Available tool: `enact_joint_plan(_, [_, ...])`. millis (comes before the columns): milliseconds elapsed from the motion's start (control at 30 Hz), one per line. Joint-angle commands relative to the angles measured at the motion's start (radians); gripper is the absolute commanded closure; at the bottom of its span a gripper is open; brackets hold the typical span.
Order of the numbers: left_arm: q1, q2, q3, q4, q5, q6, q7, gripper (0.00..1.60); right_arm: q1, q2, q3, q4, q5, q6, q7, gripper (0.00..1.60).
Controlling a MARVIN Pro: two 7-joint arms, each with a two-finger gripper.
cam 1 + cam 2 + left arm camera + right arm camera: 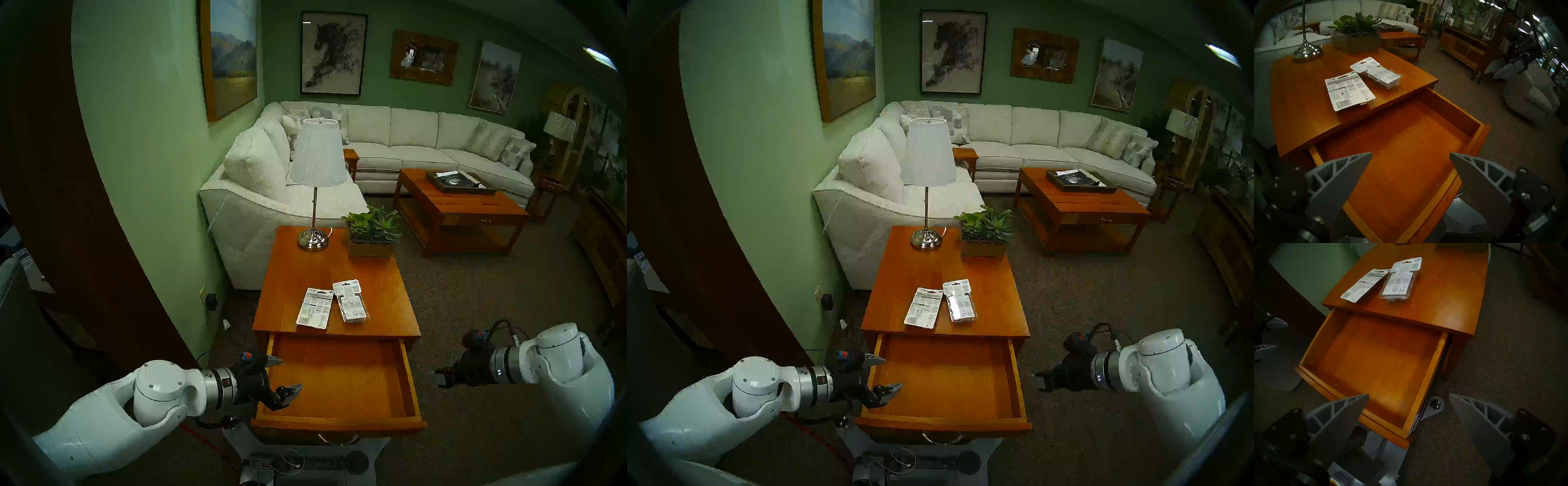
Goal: Open the drawer, take out the contents and close the drawer
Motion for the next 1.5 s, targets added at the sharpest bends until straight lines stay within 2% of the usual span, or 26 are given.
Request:
enact_joint_plan(0, [-0.013,0.001,-0.011,-0.027,0.001,-0.009,-0.001,0.0,-0.109,-0.109,0.032,-0.11,-0.028,0.046,-0.054,0.0])
enact_joint_plan(200, [-0.012,0.003,-0.011,-0.029,0.0,-0.009,-0.001,0.0,-0.204,-0.206,0.059,-0.192,-0.068,0.046,-0.116,0.0])
enact_joint_plan(267, [-0.012,0.004,-0.011,-0.03,0.0,-0.01,-0.001,0.0,-0.209,-0.211,0.049,-0.202,-0.076,0.046,-0.131,0.0])
enact_joint_plan(300, [-0.011,0.004,-0.012,-0.031,0.0,-0.01,0.0,0.0,-0.24,-0.242,0.06,-0.226,-0.087,0.046,-0.145,0.0])
enact_joint_plan(333, [-0.011,0.004,-0.012,-0.031,0.0,-0.01,0.0,0.0,-0.24,-0.242,0.052,-0.228,-0.089,0.046,-0.148,0.0])
enact_joint_plan(467, [-0.01,0.005,-0.012,-0.032,0.0,-0.01,0.0,0.0,-0.306,-0.309,0.055,-0.275,-0.117,0.046,-0.172,0.0])
enact_joint_plan(500, [-0.01,0.005,-0.012,-0.032,0.0,-0.01,0.0,0.0,-0.301,-0.305,0.04,-0.269,-0.12,0.046,-0.168,0.0])
enact_joint_plan(567, [-0.01,0.006,-0.012,-0.033,0.0,-0.01,0.001,0.0,-0.331,-0.336,0.031,-0.282,-0.14,0.041,-0.172,0.0])
enact_joint_plan(733, [-0.008,0.007,-0.014,-0.035,0.0,-0.011,0.002,0.0,-0.387,-0.346,-0.005,-0.266,-0.158,-0.034,-0.189,0.0])
enact_joint_plan(933, [-0.007,0.008,-0.014,-0.037,-0.001,-0.012,0.004,0.0,-0.329,-0.326,-0.077,-0.182,-0.174,-0.073,-0.192,0.0])
enact_joint_plan(1033, [-0.007,0.008,-0.014,-0.037,-0.001,-0.012,0.004,0.0,-0.241,-0.314,-0.137,-0.105,-0.185,-0.067,-0.21,0.0])
enact_joint_plan(1133, [-0.008,0.008,-0.013,-0.036,-0.001,-0.011,0.004,0.0,-0.232,-0.299,-0.158,-0.081,-0.169,-0.091,-0.232,0.0])
enact_joint_plan(1167, [-0.008,0.008,-0.013,-0.036,-0.001,-0.011,0.003,0.0,-0.193,-0.308,-0.172,-0.058,-0.185,-0.073,-0.225,0.0])
enact_joint_plan(1200, [-0.009,0.008,-0.013,-0.035,-0.001,-0.011,0.003,0.0,-0.229,-0.289,-0.175,-0.067,-0.159,-0.111,-0.248,0.0])
enact_joint_plan(1233, [-0.009,0.008,-0.012,-0.035,-0.001,-0.011,0.003,0.0,-0.191,-0.296,-0.189,-0.043,-0.17,-0.096,-0.244,0.0])
enact_joint_plan(1467, [-0.01,0.008,-0.012,-0.034,-0.001,-0.01,0.002,0.0,-0.126,-0.289,-0.247,0.0,-0.16,-0.103,-0.276,0.0])
